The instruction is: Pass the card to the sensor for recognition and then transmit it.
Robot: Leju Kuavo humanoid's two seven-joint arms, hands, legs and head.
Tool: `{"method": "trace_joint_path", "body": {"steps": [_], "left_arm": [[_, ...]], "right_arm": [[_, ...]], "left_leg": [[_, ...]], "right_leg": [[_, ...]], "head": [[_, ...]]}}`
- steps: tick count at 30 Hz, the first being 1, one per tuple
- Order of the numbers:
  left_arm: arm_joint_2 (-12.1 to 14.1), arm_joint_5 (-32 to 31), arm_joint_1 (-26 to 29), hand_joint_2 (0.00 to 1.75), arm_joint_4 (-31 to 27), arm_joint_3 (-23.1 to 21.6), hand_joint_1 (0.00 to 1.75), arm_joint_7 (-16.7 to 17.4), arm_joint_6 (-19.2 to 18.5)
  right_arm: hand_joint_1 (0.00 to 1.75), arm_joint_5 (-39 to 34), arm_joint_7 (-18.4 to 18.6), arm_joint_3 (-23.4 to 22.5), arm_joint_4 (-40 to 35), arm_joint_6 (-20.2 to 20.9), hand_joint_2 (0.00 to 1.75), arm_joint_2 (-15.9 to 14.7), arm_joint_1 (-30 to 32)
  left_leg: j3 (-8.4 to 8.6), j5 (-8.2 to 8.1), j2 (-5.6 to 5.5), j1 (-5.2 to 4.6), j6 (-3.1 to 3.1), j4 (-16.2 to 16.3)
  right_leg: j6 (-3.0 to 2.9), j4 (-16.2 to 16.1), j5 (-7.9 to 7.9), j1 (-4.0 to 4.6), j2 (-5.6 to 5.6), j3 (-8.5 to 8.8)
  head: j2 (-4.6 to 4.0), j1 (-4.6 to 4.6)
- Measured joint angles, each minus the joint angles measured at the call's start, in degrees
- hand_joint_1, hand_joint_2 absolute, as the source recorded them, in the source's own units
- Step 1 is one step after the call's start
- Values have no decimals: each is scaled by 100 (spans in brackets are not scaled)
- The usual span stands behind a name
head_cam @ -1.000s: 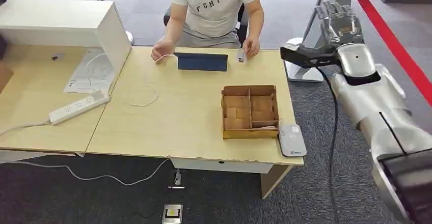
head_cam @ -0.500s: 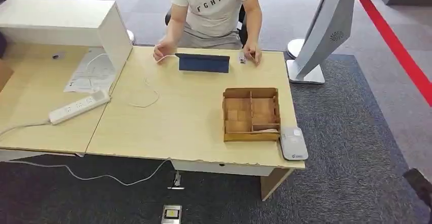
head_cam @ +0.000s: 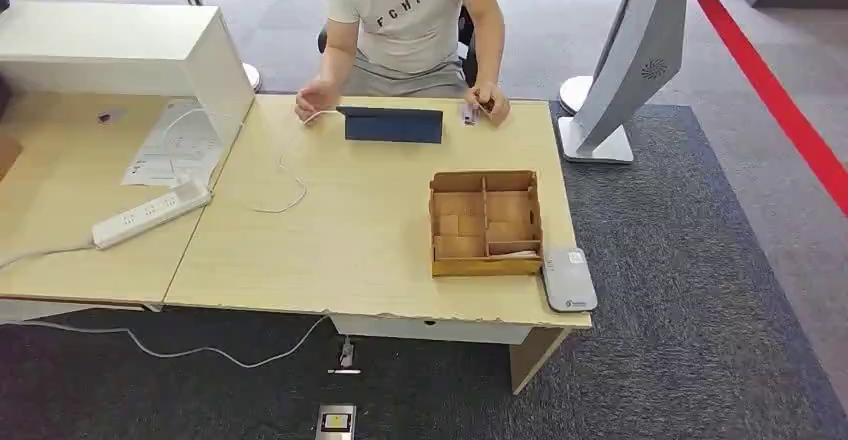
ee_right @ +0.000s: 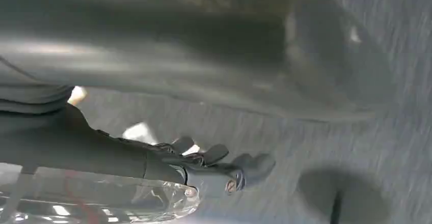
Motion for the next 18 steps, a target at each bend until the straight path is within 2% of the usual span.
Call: {"method": "trace_joint_path", "body": {"steps": [3,4,6,11,18], "left_arm": [[9,31,1,0,0,0,0,-55,-22],[9,59,0,0,0,0,0,-57,-7],[9,105,-3,0,0,0,0,-55,35],[-7,350,-4,0,0,0,0,136,114],[-35,374,-5,0,0,0,0,214,72]], "right_arm": [[0,-177,-549,-324,26,630,0,205,15],[0,-164,-772,-419,37,747,0,227,16],[0,-170,-983,-533,44,885,0,233,15],[0,-122,-998,-791,52,1051,0,244,17],[0,7,-780,-902,81,933,0,253,17]], "left_leg": [[0,1,0,-3,-1,0],[-1,1,0,-7,-1,0],[0,1,1,-11,0,0],[1,0,2,-21,2,1],[2,0,2,-20,2,1]], "right_leg": [[0,1,0,-3,0,1],[1,1,1,-7,0,1],[2,1,1,-12,0,3],[5,0,3,-22,0,1],[5,0,3,-22,1,1]], "head": [[0,0],[0,-2],[0,-2],[0,-2],[0,-2]]}}
